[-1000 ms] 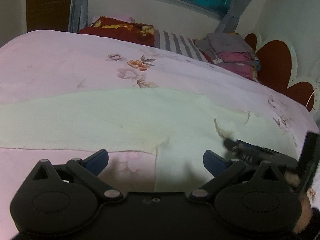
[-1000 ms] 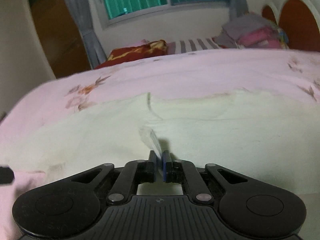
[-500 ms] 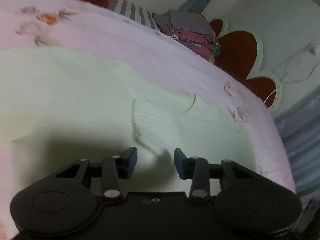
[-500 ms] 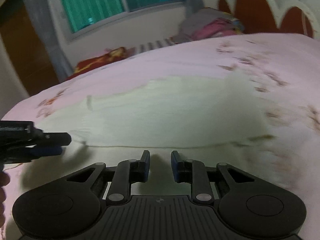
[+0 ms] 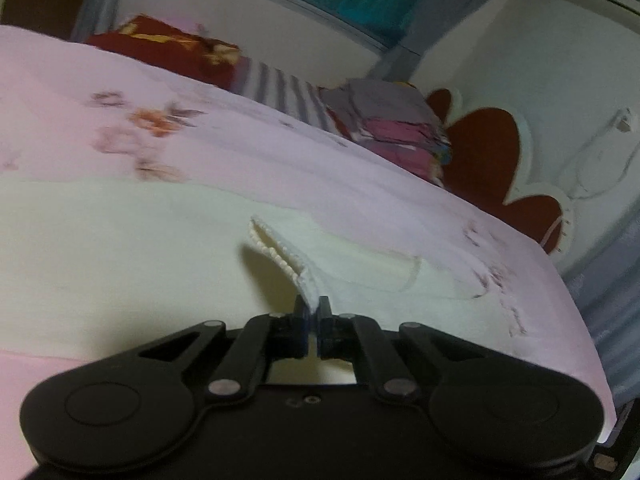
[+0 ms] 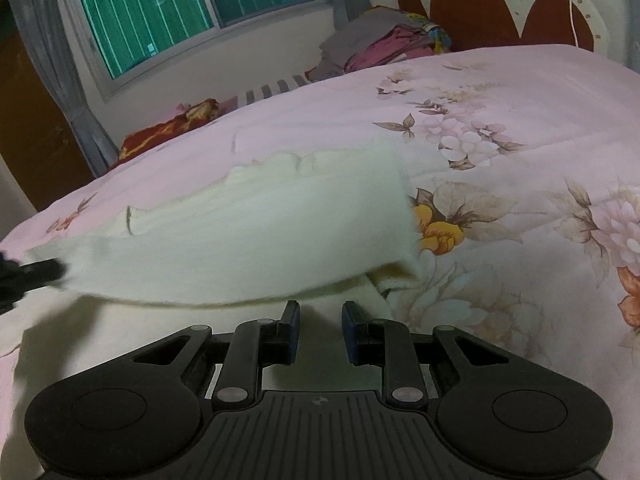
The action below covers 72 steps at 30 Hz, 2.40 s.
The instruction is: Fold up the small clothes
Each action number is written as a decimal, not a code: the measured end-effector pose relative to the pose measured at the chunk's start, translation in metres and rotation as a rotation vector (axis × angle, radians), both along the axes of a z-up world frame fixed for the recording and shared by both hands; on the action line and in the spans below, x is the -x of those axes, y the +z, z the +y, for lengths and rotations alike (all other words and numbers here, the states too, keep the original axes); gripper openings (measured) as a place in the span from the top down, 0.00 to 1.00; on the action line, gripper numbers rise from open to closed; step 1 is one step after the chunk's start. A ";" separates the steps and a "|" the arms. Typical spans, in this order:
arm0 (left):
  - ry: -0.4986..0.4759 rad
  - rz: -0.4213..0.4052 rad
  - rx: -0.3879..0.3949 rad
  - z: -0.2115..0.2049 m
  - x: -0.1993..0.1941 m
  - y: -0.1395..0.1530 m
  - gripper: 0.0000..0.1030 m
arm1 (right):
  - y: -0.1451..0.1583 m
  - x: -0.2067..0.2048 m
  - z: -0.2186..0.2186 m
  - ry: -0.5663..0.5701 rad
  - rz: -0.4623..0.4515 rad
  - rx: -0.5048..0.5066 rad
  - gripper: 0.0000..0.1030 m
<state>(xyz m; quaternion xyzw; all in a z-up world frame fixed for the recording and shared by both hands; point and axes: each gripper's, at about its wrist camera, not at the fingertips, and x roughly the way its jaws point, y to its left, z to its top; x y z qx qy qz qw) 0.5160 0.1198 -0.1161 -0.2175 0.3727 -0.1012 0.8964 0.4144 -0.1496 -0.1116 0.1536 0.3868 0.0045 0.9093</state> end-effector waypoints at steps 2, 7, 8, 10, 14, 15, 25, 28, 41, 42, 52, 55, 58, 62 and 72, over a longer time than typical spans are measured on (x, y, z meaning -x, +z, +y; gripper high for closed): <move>0.015 0.008 -0.001 0.007 0.002 -0.001 0.97 | 0.000 0.000 0.001 0.000 0.001 0.006 0.77; 0.040 -0.002 -0.010 0.012 0.013 -0.003 0.97 | -0.001 0.000 0.003 0.009 0.003 0.016 0.77; 0.046 -0.004 -0.010 0.013 0.015 -0.002 0.97 | -0.001 -0.001 0.002 0.011 0.004 0.016 0.77; 0.056 -0.012 -0.018 0.016 0.018 -0.004 0.97 | -0.001 -0.001 0.001 0.015 0.004 0.021 0.77; 0.048 0.013 -0.042 0.022 0.018 -0.011 0.97 | 0.000 -0.001 0.001 0.019 0.005 0.025 0.77; 0.039 0.024 -0.055 0.021 0.015 -0.015 0.97 | 0.000 -0.001 0.001 0.020 0.005 0.025 0.77; 0.035 0.048 -0.071 0.020 0.012 -0.029 0.97 | 0.014 -0.010 0.018 0.103 -0.067 0.057 0.94; 0.030 0.050 -0.073 0.021 0.011 -0.030 0.93 | 0.001 -0.017 -0.002 -0.019 -0.032 0.121 0.94; -0.109 -0.105 -0.321 -0.058 0.018 -0.008 0.56 | 0.008 -0.046 0.050 0.214 -0.092 -0.007 1.00; -0.109 -0.096 -0.333 -0.062 0.015 -0.013 0.56 | 0.005 -0.050 0.060 0.247 -0.088 -0.007 1.00; 0.003 -0.079 -0.300 -0.013 -0.007 -0.028 0.57 | -0.012 -0.115 -0.011 0.032 -0.054 0.107 1.00; -0.002 -0.082 -0.328 -0.020 -0.012 -0.029 0.57 | -0.014 -0.146 -0.027 0.004 -0.025 0.103 1.00; -0.002 -0.079 -0.328 -0.020 -0.013 -0.029 0.57 | -0.016 -0.165 -0.027 0.024 -0.018 0.140 1.00; -0.014 -0.130 -0.368 -0.037 -0.007 -0.011 0.53 | -0.007 -0.156 -0.028 0.031 -0.005 0.162 1.00; -0.143 -0.095 -0.377 -0.081 -0.021 -0.030 0.47 | -0.014 -0.120 0.020 0.231 -0.069 0.246 1.00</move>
